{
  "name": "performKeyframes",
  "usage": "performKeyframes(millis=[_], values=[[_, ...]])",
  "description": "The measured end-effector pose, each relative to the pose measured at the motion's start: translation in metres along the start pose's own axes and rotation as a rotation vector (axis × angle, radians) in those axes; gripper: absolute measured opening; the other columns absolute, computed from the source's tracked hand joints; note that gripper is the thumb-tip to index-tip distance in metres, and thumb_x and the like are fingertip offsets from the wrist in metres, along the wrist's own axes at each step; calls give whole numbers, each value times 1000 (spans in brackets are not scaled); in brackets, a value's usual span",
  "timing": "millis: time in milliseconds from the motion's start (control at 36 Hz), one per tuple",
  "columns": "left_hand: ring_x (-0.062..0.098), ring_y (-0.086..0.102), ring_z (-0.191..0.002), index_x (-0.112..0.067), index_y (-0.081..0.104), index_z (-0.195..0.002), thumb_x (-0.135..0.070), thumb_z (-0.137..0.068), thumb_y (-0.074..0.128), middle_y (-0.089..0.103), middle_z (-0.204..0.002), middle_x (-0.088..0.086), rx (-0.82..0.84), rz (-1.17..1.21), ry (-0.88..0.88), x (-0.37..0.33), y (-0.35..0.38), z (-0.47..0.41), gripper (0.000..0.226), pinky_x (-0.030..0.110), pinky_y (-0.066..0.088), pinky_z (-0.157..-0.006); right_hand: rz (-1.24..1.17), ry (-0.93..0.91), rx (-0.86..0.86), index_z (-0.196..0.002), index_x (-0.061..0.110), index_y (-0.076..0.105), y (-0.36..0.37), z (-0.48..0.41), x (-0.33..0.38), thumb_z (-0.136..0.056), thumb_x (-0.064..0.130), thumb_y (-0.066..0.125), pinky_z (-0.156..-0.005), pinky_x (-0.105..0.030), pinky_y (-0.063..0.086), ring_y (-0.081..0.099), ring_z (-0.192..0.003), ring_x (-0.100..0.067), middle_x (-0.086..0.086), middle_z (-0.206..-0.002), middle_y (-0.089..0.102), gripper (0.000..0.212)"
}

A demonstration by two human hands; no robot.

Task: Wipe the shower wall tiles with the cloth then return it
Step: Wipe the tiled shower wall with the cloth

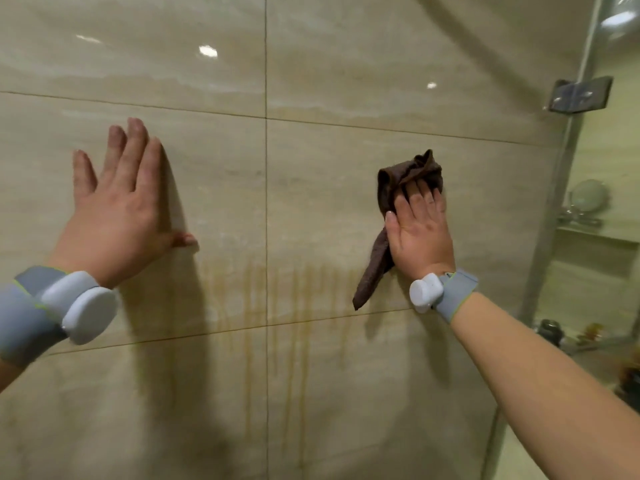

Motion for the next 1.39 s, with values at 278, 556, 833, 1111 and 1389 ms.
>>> performKeyframes(millis=[278, 556, 833, 1111, 1389], values=[[9, -23, -148, -16, 1, -156, -61, -34, 88, -22, -162, -14, -51, 31, -19, 18, 16, -7, 157, 72, 17, -111, 21, 159, 173, -127, -4, 48, 9, 32, -103, -97, 29, 37, -118, -53, 17, 38, -131, -42, -30, -130, 50, 46], [9, -24, -147, -14, 0, -155, -66, -46, 81, -24, -160, -14, -80, -23, -3, 12, 10, -4, 145, 52, -16, -115, -94, 444, 209, -131, -8, 47, 21, 77, -76, -99, 31, 35, -116, -59, 17, 30, -136, -50, -35, -140, 42, 53], [37, -5, -151, -3, 3, -152, -57, -52, 86, -3, -164, 20, -65, -52, 26, 2, 8, -2, 141, 69, -1, -110, -199, 469, 222, -122, -8, 55, 28, 125, 49, -96, 33, 36, -114, -64, 18, 32, -135, -50, -34, -134, 47, 51], [19, -13, -152, -13, 3, -157, -80, -79, 38, -12, -167, 2, 77, 132, 10, -2, -21, 3, 109, 56, -4, -120, -273, 298, 122, -122, 7, 58, 23, 102, 194, -96, 30, 46, -119, -57, 9, 36, -131, -40, -19, -131, 54, 37], [37, 9, -151, -3, 31, -150, -14, -75, 79, 10, -164, 21, 69, 82, 89, 90, -50, 49, 90, 52, 16, -120, -319, 240, 128, -122, 9, 59, 12, 68, 290, -94, 29, 51, -118, -56, 13, 36, -133, -38, -16, -131, 55, 35]])
Point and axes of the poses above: each hand's wrist, its own z-axis away from the middle knuckle, its own y-axis out of the palm, x = y × z, the point moved 3 cm from there along -z, towards the middle knuckle
